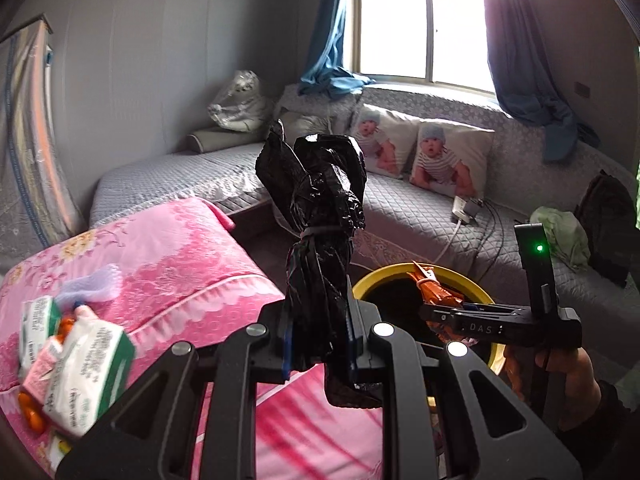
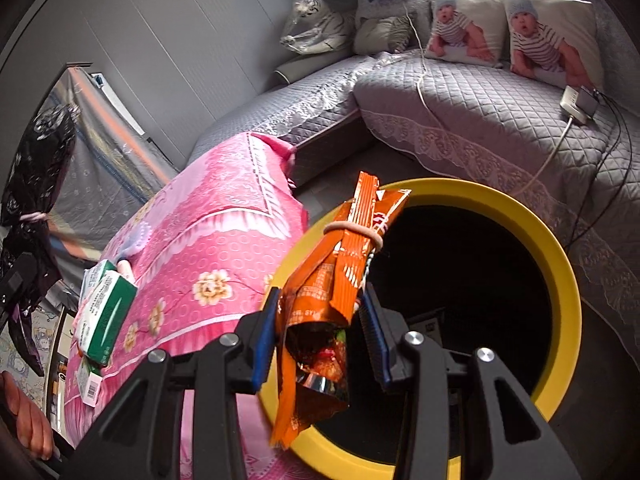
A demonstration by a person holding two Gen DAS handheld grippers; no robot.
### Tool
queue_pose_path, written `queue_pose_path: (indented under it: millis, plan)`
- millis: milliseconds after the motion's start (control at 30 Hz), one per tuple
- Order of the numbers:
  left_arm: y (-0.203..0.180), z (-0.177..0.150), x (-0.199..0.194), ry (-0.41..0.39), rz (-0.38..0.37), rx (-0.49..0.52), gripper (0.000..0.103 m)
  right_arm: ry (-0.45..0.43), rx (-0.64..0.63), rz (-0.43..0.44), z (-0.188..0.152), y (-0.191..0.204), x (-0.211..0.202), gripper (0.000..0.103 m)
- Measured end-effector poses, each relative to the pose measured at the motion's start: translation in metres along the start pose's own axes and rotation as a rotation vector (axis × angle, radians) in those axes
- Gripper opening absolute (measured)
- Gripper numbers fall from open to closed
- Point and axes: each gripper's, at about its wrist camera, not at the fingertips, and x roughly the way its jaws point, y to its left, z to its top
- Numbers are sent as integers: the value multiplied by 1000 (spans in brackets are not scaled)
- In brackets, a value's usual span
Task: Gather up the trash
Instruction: 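Carry the wrapper to the bin and open the right tool while the left tool drops the black bag in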
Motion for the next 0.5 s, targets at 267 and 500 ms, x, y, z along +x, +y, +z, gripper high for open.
queue_pose_path:
  millis: [267,500]
  plan:
    - [-22,-2,69,99,-108,21,18,31,75,-45,1,-36,11,39]
    - [-43,-8,115,161,-142,43,18,3,115,-96,-6,-55,4,61]
